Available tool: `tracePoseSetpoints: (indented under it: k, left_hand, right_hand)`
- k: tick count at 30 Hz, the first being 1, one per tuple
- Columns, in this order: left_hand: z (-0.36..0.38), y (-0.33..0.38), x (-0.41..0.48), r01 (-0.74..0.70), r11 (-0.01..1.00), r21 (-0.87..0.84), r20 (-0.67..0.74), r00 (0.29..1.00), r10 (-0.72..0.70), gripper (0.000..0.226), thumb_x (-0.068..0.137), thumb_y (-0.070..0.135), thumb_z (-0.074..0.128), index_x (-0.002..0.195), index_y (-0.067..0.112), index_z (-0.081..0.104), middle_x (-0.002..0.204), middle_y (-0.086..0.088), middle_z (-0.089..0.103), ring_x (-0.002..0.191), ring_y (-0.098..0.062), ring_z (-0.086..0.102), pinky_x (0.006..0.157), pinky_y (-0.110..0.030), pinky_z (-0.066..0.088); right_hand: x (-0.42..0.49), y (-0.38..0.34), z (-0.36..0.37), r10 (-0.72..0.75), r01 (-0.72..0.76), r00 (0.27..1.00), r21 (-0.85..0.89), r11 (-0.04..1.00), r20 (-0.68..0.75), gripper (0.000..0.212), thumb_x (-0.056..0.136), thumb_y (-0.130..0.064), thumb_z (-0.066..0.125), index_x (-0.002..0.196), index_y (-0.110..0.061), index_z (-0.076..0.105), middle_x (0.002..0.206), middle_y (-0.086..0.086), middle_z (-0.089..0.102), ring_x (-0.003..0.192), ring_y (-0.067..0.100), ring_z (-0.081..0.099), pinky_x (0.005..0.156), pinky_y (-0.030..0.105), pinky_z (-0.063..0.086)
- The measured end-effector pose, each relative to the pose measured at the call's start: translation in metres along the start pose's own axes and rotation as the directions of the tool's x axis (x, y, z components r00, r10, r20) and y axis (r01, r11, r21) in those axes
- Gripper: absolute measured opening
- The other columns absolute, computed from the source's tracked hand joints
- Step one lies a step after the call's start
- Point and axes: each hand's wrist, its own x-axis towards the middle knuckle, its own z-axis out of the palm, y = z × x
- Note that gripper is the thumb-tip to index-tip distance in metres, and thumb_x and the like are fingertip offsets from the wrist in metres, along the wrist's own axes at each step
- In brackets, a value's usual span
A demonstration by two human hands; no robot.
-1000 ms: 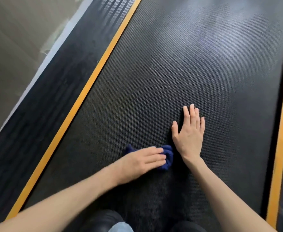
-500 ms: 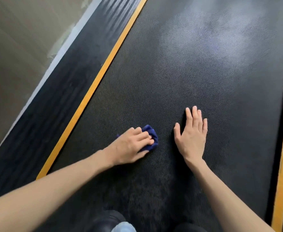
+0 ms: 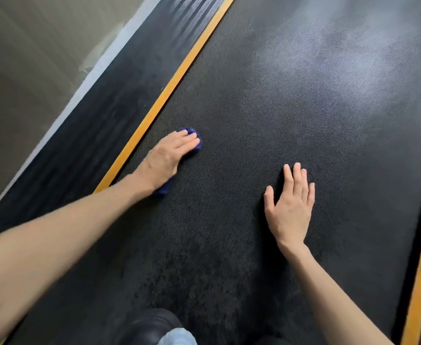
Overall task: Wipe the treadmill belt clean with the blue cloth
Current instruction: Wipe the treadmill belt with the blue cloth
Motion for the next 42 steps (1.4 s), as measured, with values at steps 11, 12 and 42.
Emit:
tracePoseSetpoints:
  k: [11,12,42]
  left_hand:
    - [0.018,0.092,-0.051,-0.464,0.860,-0.213,0.197,0.842,0.502,0.040,0.091,0.000,0.040,0.130,0.002,0.051,0.137,-0.011,0.049,0.131,-0.024,0.041,0.114,-0.023,0.013]
    - [0.014,0.078,-0.043,-0.401,0.902,-0.158,0.151,0.893,0.424,0.041,0.089,-0.001,0.039,0.127,0.003,0.053,0.134,-0.011,0.052,0.129,-0.025,0.044,0.113,-0.027,0.021]
    - [0.008,0.101,-0.117,-0.428,0.902,-0.047,0.160,0.889,0.430,0.048,0.090,0.007,0.030,0.135,0.011,0.047,0.140,-0.001,0.046,0.134,-0.018,0.037,0.114,-0.034,0.019]
  right_hand:
    - [-0.001,0.002,0.000,-0.008,0.008,1.000,0.002,1.000,-0.001,0.060,0.091,-0.042,0.034,0.144,-0.013,0.032,0.154,0.006,0.025,0.143,0.019,0.017,0.118,0.039,0.008]
    - [-0.001,0.002,0.000,-0.012,0.012,1.000,0.007,1.000,0.002,0.060,0.091,-0.043,0.034,0.144,-0.013,0.032,0.154,0.006,0.024,0.143,0.019,0.016,0.118,0.039,0.007]
    - [-0.002,0.004,0.002,-0.019,0.023,0.999,-0.069,0.997,0.048,0.066,0.093,-0.043,0.026,0.147,-0.007,0.022,0.156,0.008,0.018,0.144,0.019,0.013,0.118,0.038,0.003]
